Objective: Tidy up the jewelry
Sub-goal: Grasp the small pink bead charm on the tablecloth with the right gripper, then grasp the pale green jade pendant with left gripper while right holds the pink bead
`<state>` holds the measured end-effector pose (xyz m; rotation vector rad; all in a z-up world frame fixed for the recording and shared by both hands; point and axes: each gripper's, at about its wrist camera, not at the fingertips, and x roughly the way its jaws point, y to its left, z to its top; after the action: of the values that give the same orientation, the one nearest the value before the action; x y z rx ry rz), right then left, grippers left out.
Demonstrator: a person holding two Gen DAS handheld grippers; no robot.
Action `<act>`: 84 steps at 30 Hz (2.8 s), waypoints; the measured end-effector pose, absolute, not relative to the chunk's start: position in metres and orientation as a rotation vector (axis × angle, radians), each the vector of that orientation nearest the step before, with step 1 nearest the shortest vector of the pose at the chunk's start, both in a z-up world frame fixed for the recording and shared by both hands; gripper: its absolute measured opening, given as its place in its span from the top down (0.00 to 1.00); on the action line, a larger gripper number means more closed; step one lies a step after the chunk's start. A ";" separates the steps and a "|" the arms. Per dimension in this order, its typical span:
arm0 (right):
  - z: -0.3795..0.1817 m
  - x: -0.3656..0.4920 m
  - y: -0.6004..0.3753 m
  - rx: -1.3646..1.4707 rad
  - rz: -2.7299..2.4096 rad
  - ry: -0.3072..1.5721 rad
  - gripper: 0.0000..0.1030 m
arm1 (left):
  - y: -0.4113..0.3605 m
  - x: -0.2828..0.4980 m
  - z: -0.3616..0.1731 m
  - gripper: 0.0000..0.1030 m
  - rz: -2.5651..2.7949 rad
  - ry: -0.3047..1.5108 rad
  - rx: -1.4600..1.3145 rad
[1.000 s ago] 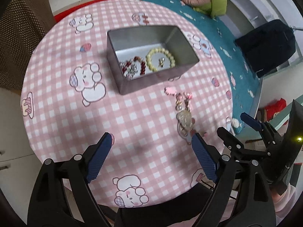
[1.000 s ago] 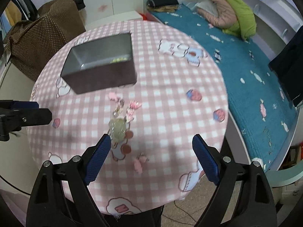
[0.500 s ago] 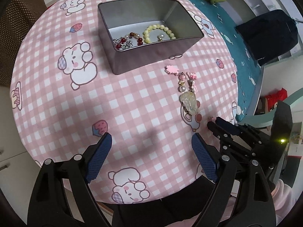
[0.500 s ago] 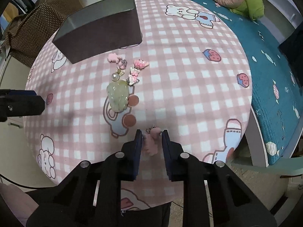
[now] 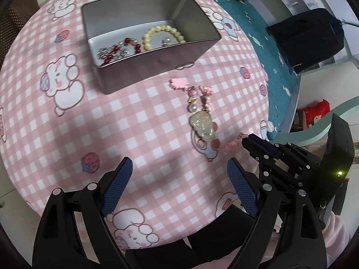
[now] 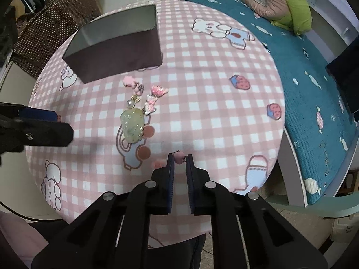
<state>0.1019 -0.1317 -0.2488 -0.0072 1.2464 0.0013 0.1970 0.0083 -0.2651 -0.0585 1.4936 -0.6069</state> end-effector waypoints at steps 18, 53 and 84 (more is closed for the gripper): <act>-0.222 0.134 -0.176 -0.097 0.128 1.167 0.91 | -0.032 0.210 -0.285 0.19 -0.465 1.497 -0.168; -0.216 0.173 -0.244 -0.084 0.434 1.078 0.91 | -0.084 0.193 -0.262 0.74 -0.092 1.434 -0.117; -0.220 0.174 -0.235 -0.080 0.407 1.099 0.91 | -0.076 0.201 -0.301 0.72 -0.042 1.555 -0.100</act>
<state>0.1735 -0.2352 -0.2198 -0.0800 1.0988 0.4071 0.2007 -0.0762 -0.3006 -0.1002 1.5545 -0.0421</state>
